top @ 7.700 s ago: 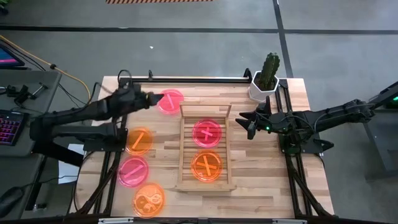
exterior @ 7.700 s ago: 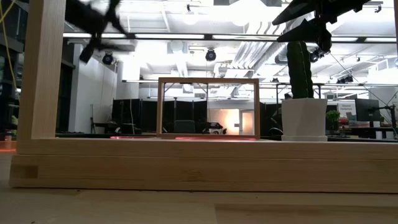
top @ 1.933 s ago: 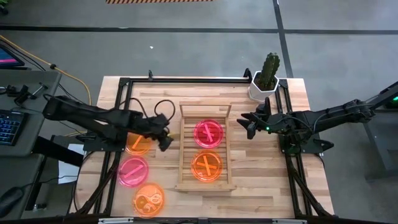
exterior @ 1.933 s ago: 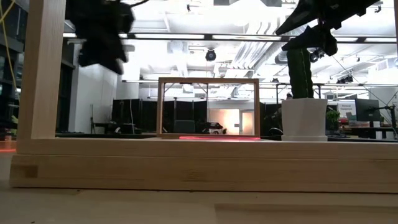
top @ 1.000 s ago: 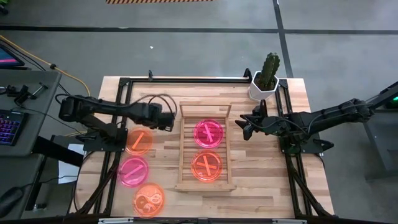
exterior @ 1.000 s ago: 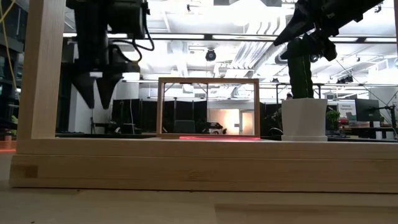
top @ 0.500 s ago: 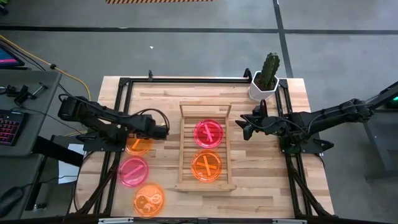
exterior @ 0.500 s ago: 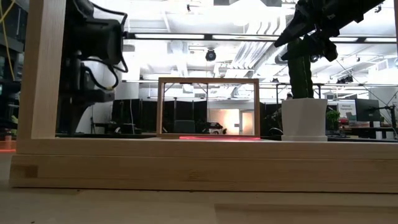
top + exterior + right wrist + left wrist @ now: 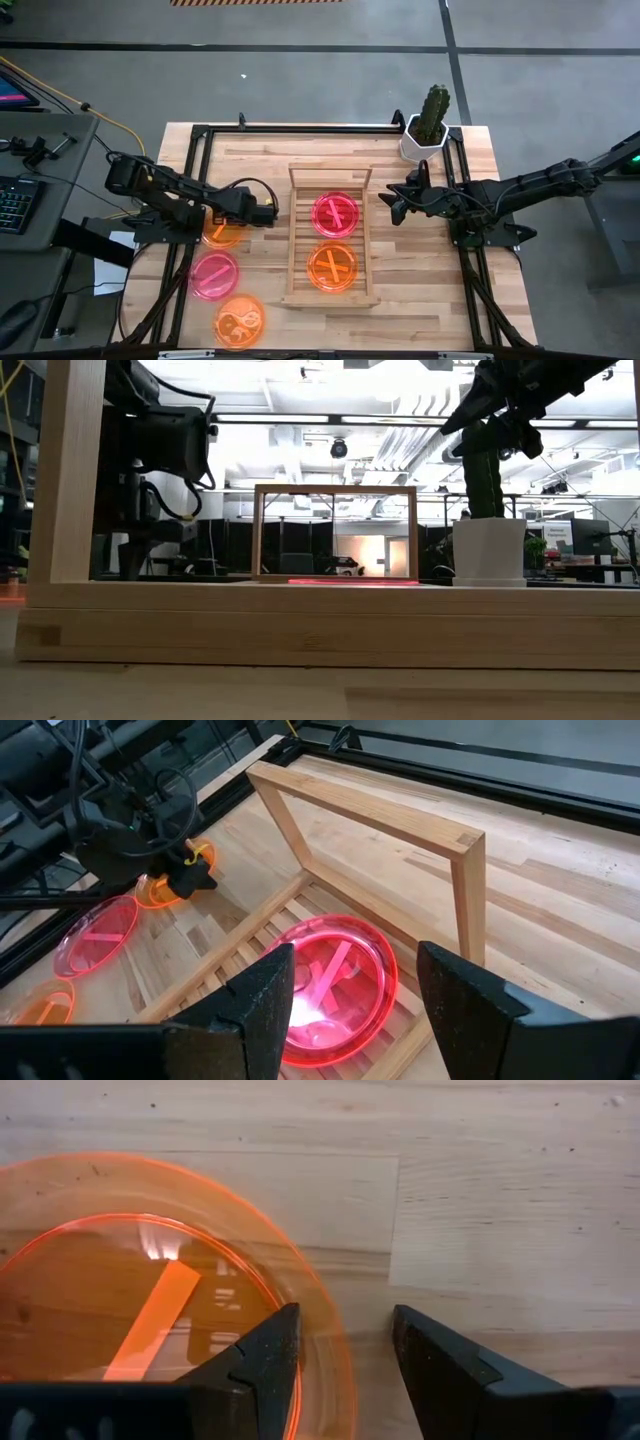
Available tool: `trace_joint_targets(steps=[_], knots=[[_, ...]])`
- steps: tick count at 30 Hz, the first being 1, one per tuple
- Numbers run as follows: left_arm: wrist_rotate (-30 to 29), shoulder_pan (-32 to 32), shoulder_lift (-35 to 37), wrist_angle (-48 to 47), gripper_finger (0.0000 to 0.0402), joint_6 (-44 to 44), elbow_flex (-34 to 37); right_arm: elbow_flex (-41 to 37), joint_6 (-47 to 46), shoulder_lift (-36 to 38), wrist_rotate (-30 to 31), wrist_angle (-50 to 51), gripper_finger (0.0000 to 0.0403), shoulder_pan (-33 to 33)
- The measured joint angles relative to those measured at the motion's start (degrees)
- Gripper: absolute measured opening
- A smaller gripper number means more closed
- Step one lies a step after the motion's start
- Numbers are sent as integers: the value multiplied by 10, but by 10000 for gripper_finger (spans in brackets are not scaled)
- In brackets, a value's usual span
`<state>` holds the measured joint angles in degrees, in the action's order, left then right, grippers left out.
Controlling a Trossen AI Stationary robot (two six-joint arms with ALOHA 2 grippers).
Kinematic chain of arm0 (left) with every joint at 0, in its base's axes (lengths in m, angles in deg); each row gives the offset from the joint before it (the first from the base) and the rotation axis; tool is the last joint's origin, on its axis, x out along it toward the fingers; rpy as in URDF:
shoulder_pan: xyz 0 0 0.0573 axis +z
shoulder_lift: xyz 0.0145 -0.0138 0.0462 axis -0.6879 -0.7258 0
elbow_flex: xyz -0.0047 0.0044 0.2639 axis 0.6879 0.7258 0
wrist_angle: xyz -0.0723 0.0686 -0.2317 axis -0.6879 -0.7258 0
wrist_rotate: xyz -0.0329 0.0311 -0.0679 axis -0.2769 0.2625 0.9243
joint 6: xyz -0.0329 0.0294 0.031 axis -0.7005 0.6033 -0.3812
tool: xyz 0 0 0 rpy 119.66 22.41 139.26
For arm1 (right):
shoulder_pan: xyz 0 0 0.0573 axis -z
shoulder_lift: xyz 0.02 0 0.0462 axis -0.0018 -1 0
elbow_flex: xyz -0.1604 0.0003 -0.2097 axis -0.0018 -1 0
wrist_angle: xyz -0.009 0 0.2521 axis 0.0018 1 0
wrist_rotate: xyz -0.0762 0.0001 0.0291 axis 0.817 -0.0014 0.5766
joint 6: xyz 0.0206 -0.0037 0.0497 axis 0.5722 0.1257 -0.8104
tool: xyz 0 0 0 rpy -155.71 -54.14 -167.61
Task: Place and stack plates onto a shelf
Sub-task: Stack the orange plate on top of the orange plate on the shelf
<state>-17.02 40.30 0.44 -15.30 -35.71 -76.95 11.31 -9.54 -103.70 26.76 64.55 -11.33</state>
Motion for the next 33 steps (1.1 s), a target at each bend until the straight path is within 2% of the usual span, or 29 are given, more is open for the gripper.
trace_joint_targets(steps=[3,6,13,15,20,26,33], knots=[[0,0,7,-9,150,0,-1,0,0,0,0,0,195,0],[-9,0,10,-28,126,3,-9,0,0,0,0,0,195,0],[-29,2,8,-34,22,28,-19,0,3,0,0,2,195,0],[-31,1,10,-30,6,36,-19,0,3,0,0,2,195,0],[-34,2,19,-27,5,48,-28,0,3,0,0,2,195,0],[-46,1,33,-36,1,84,-73,0,5,0,0,3,195,0],[-67,1,67,-130,1,180,-171,0,5,0,0,5,195,0]])
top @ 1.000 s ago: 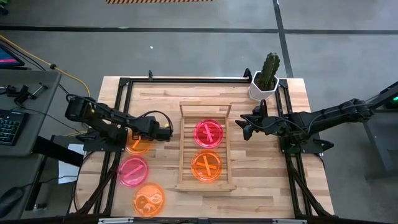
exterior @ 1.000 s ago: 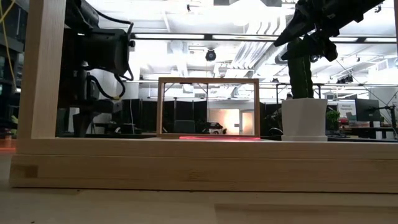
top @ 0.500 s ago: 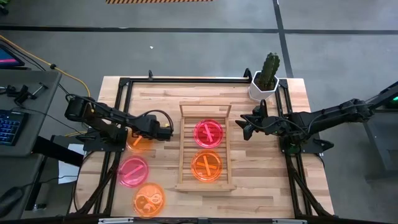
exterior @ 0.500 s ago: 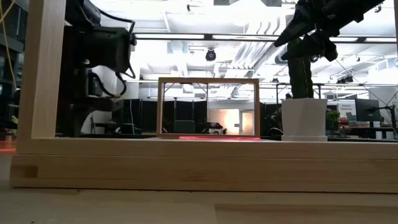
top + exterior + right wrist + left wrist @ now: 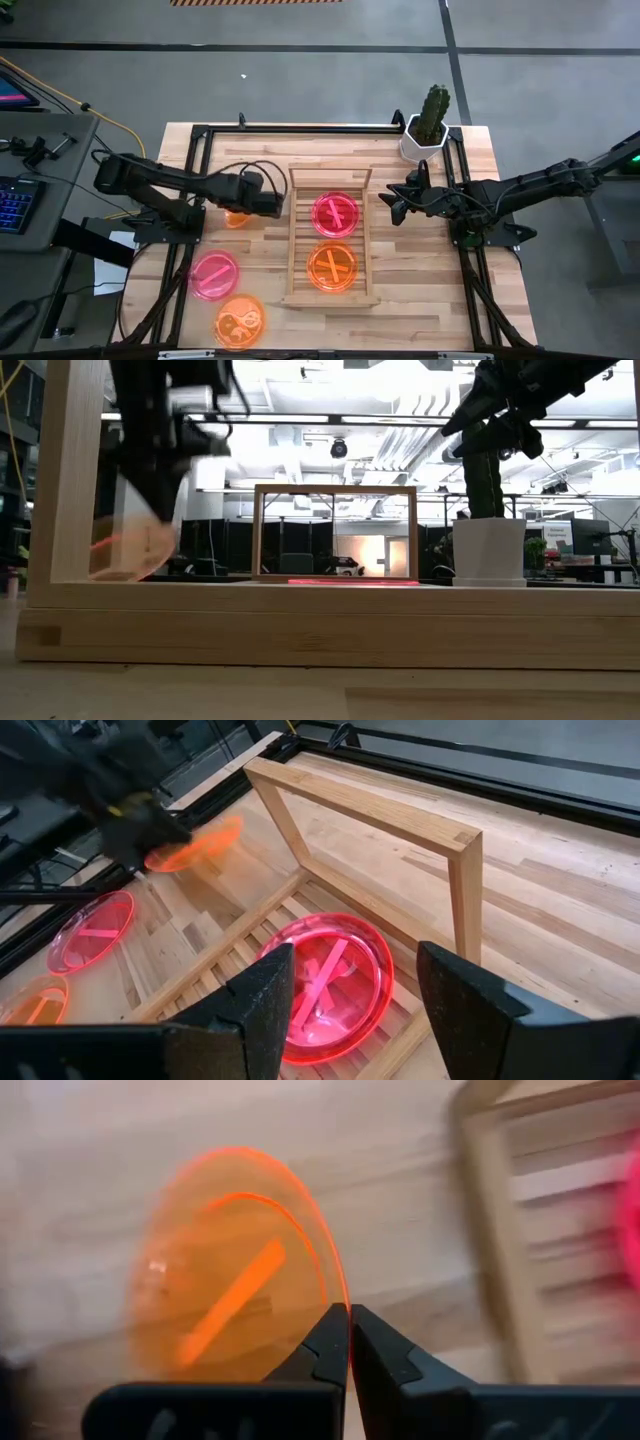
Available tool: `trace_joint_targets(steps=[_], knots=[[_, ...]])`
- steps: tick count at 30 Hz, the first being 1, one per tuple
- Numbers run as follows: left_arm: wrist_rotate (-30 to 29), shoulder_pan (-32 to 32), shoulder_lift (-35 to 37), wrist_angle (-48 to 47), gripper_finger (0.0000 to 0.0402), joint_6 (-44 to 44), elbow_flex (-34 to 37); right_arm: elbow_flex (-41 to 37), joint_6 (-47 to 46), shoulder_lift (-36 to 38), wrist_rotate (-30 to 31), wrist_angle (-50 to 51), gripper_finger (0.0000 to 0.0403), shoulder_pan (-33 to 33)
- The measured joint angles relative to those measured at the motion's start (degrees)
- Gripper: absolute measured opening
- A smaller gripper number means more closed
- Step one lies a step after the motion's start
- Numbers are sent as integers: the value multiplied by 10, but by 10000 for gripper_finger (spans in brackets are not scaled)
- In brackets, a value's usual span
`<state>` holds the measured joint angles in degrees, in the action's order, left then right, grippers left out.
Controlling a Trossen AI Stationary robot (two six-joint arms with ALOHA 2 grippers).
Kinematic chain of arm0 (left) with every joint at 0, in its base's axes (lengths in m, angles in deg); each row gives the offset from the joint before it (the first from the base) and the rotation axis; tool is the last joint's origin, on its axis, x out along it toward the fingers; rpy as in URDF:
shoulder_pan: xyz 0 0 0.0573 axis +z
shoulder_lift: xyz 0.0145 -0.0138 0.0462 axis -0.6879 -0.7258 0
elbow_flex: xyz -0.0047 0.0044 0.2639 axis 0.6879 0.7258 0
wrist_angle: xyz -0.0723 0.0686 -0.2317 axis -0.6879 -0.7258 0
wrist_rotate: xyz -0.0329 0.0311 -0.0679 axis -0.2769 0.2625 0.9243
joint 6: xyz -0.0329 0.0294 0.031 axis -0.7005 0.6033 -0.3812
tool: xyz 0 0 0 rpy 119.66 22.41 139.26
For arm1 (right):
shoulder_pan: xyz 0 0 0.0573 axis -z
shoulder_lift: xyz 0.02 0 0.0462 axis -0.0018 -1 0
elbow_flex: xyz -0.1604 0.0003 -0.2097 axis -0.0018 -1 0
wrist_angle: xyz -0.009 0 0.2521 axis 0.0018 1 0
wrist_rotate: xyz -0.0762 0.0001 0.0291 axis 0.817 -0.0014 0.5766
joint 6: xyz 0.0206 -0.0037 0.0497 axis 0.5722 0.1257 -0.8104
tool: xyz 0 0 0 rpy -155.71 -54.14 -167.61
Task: Place and stack plates onto a shelf
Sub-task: Stack the orange plate on top of the orange plate on the shelf
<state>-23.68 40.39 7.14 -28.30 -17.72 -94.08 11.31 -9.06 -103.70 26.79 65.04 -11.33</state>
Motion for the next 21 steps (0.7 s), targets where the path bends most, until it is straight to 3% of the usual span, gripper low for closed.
trace_joint_targets(steps=[4,9,13,21], knots=[[-1,-21,27,-30,0,117,-71,0,0,0,0,1,195,0],[5,-93,38,-23,0,338,-140,0,0,0,0,1,195,0],[16,-145,35,32,0,509,-158,0,-1,0,0,1,195,0],[58,-185,-28,185,0,989,-158,0,-1,0,0,1,195,0]])
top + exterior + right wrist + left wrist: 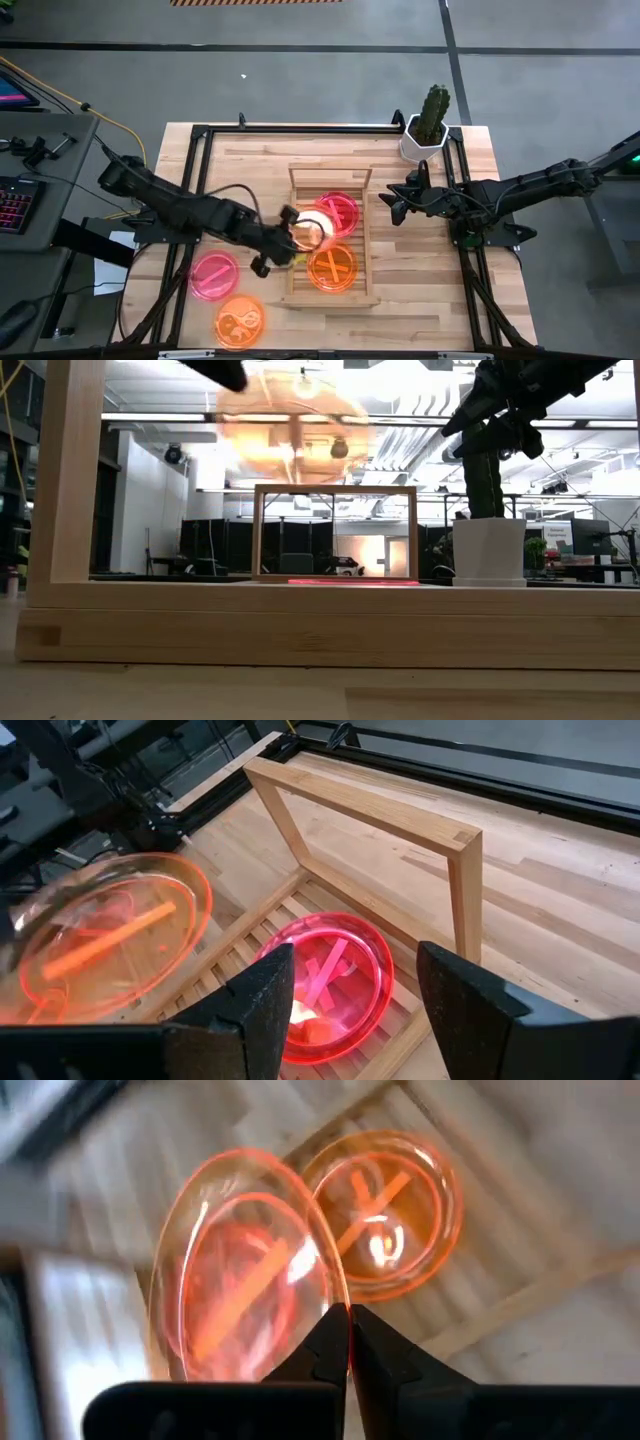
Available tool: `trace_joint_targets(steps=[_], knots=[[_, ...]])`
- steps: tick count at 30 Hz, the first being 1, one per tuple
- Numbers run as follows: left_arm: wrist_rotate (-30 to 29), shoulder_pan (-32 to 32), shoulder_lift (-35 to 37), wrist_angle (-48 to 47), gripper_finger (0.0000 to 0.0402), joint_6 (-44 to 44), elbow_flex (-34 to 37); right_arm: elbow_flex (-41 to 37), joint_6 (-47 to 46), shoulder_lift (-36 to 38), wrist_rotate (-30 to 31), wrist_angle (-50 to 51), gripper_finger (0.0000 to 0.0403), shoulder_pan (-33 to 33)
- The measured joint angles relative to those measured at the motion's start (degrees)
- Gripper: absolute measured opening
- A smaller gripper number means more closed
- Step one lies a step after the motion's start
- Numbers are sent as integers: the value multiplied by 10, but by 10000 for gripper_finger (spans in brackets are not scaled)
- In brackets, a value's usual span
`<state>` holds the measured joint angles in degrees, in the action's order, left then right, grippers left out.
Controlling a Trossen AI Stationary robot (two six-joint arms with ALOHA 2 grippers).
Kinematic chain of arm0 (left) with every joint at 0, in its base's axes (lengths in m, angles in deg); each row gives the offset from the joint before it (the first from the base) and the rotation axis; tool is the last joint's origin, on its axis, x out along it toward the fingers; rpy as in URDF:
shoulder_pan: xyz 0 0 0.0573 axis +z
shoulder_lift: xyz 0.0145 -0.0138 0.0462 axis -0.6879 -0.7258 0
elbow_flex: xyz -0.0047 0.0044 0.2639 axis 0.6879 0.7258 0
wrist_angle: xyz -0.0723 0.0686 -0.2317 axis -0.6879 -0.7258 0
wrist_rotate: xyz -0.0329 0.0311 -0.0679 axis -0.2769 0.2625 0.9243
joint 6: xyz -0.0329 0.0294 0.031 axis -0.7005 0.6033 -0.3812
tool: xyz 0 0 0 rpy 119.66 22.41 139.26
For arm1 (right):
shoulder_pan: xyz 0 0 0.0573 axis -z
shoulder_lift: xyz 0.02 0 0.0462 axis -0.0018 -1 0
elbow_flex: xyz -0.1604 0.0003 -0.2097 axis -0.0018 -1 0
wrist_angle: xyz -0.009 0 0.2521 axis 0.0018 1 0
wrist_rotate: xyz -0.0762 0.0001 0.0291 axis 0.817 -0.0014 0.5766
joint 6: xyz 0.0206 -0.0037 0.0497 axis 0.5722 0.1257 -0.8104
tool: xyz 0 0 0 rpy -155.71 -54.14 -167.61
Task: Place and stack plates onto a shelf
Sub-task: Stack the orange plate on top of the orange plate on the shelf
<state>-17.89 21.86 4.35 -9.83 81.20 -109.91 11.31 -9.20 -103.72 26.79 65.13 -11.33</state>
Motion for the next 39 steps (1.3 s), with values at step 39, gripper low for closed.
trace_joint_targets(steps=[39], knots=[[183,24,-201,138,0,246,4,0,-29,0,4,8,195,0]])
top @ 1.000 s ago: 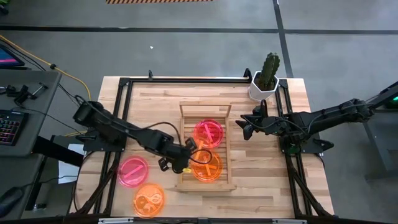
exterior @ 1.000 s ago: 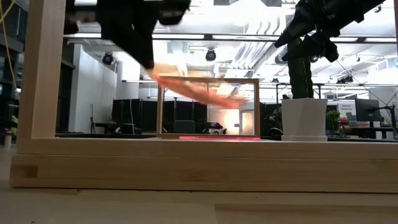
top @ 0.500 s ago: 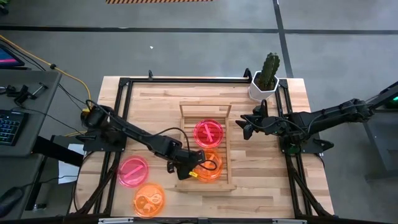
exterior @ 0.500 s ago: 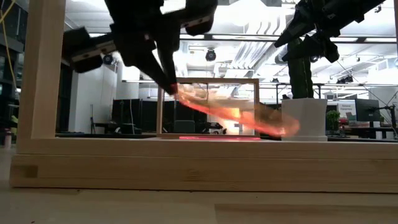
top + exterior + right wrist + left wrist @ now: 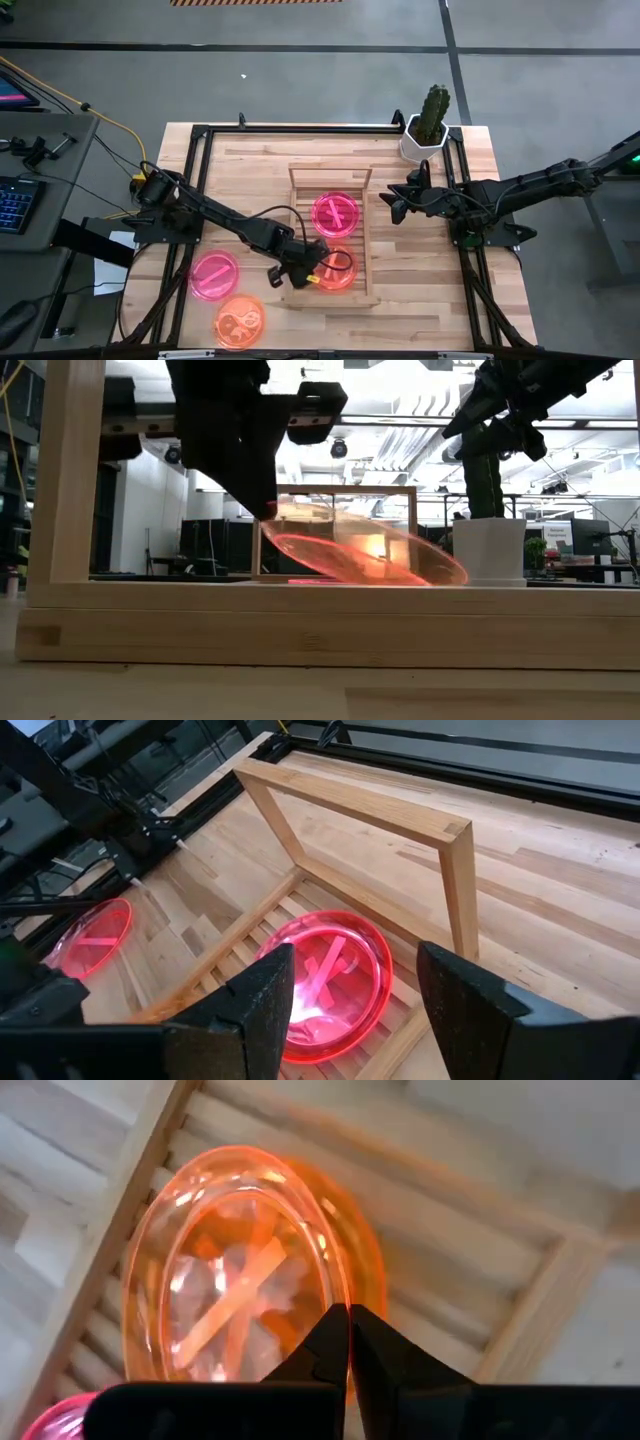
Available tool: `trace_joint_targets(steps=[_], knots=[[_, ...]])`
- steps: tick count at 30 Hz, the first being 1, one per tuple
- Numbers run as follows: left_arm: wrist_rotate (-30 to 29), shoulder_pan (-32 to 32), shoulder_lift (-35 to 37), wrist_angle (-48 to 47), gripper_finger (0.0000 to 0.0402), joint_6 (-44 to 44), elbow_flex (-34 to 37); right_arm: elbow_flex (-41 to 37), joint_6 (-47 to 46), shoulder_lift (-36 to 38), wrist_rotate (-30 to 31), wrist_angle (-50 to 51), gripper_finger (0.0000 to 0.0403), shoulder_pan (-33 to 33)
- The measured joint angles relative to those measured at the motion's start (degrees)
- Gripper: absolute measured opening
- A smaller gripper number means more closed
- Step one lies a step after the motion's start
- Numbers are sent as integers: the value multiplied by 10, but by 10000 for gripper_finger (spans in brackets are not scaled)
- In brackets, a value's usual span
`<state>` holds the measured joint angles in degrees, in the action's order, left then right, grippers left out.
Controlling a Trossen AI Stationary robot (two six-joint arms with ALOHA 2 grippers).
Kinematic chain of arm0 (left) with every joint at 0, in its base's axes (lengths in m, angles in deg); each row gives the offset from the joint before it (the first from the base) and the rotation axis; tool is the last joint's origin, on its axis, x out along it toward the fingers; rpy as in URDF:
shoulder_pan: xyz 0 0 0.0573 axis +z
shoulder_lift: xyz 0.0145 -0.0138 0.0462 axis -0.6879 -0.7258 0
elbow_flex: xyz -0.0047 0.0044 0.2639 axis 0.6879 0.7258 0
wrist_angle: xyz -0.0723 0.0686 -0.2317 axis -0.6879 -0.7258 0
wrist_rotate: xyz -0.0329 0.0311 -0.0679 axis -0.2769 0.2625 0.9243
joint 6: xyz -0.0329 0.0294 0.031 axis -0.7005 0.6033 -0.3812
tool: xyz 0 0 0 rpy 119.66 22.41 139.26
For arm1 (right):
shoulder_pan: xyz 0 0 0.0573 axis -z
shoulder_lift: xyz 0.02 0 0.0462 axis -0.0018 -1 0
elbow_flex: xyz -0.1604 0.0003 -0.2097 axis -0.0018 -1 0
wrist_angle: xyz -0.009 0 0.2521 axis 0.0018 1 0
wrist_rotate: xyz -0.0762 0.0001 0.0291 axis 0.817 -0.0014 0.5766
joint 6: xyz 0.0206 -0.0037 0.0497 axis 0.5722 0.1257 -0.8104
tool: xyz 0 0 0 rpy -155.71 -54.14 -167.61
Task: Place and stack plates onto a shelf
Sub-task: Stack the orange plate on top of the orange plate on the shelf, then stack the pink plate on top of the pink plate on the shelf
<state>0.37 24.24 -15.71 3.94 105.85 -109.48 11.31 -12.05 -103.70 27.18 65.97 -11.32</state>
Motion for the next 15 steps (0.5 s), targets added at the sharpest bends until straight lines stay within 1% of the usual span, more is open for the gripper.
trace_joint_targets(steps=[3,7,10,15], knots=[[20,-1,0,12,1,-8,0,0,0,0,0,0,195,0],[23,-3,0,31,18,-4,0,0,0,0,0,0,195,0],[24,-3,0,38,41,-10,0,0,0,0,0,0,195,0],[16,-3,0,38,93,-36,0,0,0,0,0,0,195,0]])
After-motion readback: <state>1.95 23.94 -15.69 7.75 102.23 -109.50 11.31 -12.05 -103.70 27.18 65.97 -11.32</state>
